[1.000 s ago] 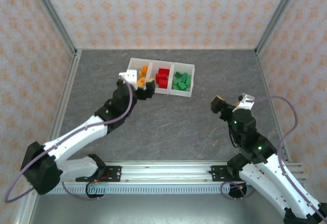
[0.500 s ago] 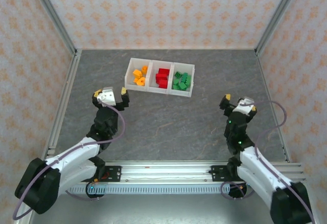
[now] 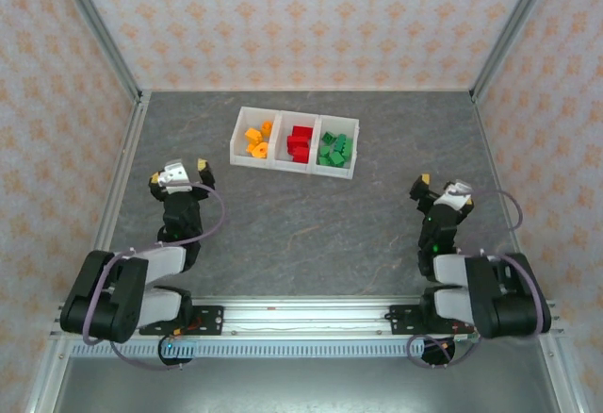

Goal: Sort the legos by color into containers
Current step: Reset both arms

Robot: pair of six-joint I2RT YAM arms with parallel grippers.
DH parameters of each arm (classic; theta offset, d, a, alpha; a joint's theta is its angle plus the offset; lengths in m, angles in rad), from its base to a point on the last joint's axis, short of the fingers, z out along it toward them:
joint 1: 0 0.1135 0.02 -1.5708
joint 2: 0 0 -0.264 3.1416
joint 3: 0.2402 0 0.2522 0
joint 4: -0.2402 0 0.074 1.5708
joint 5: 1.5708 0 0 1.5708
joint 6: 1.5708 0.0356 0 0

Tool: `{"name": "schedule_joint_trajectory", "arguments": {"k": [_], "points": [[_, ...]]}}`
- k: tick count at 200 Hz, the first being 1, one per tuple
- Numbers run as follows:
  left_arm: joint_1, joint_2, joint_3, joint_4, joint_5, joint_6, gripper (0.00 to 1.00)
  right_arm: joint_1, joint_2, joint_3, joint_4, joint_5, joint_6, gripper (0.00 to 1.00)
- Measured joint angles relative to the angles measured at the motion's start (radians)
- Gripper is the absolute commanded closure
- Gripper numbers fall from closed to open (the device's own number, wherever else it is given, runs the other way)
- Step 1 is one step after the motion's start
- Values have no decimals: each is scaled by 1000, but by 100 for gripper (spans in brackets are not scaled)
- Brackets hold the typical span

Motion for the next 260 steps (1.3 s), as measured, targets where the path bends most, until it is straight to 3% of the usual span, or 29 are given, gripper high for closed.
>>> {"name": "schedule_joint_trajectory", "arguments": {"k": [20,32,62,99,111,142,178,260], "points": [[2,63,13,82,10,20,1,0,179,37,130,-15,-3,0],[7,80,19,106,14,22,0,0,226,64,108,-39,-8,0],[20,72,20,138,39,29,1,-2,231,108,110,-85,-19,0],[24,-67,-46,124,53,28,0,-2,231,121,104,-104,-23,0],[37,-23,-58,149,65,28,1,-2,231,122,98,-106,-23,0],[54,270,-56,237,122,36,0,-2,231,122,94,-108,-23,0],[105,268,-3,189,178,17,0,-2,231,122,90,-108,-23,0],[104,268,13,196,182,10,0,-2,231,123,90,-108,-29,0]]}}
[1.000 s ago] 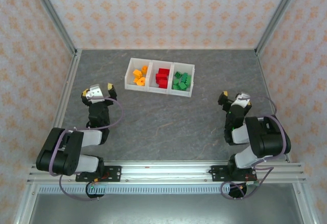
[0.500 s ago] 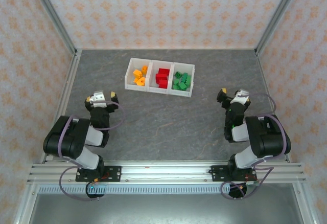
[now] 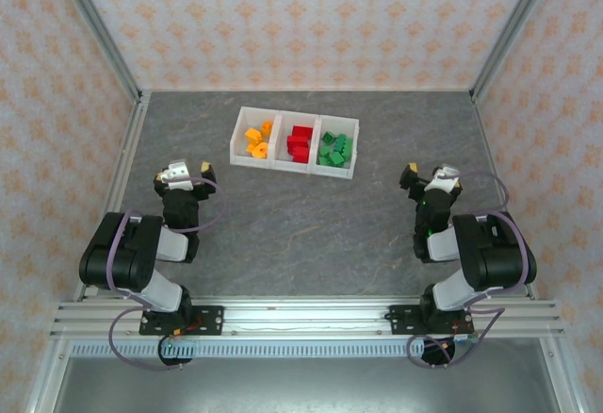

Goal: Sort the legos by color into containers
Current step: Reset both arms

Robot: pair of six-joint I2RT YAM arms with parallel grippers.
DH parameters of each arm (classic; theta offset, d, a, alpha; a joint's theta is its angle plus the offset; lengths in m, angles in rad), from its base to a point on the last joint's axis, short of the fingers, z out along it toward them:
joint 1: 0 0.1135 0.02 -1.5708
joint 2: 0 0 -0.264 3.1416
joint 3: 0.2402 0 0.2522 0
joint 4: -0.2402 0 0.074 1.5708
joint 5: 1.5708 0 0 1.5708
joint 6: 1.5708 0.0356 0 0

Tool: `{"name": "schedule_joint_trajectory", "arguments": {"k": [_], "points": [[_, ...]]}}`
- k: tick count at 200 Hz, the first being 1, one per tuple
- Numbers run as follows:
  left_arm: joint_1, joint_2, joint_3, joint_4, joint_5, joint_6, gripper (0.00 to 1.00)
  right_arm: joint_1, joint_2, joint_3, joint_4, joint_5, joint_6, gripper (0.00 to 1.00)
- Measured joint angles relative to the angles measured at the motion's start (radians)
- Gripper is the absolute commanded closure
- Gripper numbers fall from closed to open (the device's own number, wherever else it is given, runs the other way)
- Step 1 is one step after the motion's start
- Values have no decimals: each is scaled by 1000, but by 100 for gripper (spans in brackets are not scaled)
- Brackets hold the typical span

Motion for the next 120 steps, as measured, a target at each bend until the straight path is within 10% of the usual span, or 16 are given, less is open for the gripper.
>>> {"name": "schedule_joint_trajectory", "arguments": {"k": [120], "points": [[0,0,0,0,0,0,1,0,1,14,-21,-52,-19,0]]}}
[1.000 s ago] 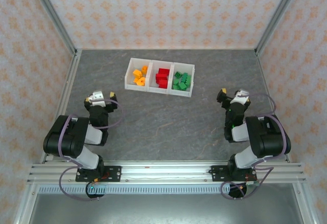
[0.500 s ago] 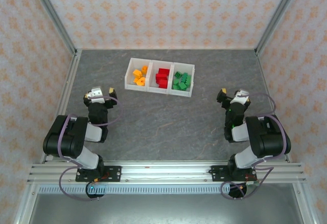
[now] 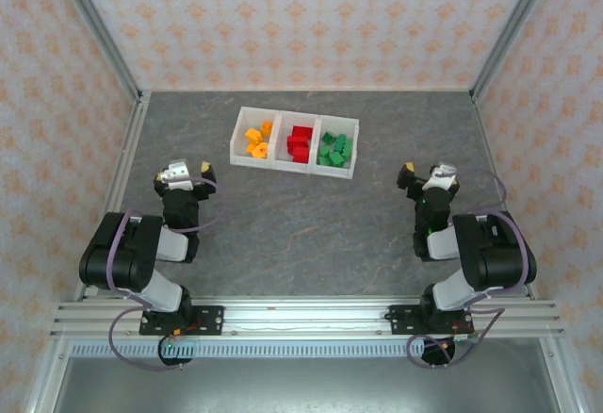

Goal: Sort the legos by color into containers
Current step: Reset both arms

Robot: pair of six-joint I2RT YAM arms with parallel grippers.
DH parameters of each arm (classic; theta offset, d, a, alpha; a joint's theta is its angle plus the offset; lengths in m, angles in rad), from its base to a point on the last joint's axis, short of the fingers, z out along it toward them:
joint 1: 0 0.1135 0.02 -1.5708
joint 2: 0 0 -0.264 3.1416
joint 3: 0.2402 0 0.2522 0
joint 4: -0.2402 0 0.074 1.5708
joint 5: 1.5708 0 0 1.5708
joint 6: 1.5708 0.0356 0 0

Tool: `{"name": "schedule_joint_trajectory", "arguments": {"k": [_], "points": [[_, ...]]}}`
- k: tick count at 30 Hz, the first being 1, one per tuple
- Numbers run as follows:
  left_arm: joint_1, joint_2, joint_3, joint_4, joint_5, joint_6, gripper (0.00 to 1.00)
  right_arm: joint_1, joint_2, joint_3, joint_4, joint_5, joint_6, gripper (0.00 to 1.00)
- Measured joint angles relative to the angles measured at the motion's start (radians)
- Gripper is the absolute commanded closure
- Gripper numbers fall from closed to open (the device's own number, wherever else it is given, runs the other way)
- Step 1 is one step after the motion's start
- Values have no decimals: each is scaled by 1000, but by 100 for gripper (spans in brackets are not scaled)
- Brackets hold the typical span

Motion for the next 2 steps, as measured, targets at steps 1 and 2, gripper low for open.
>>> {"name": "schedule_joint_trajectory", "arguments": {"k": [1,2], "points": [[0,0,0,0,0,0,1,0,0,0,0,0,0,0],[0,0,0,0,0,0,1,0,0,0,0,0,-1,0]]}}
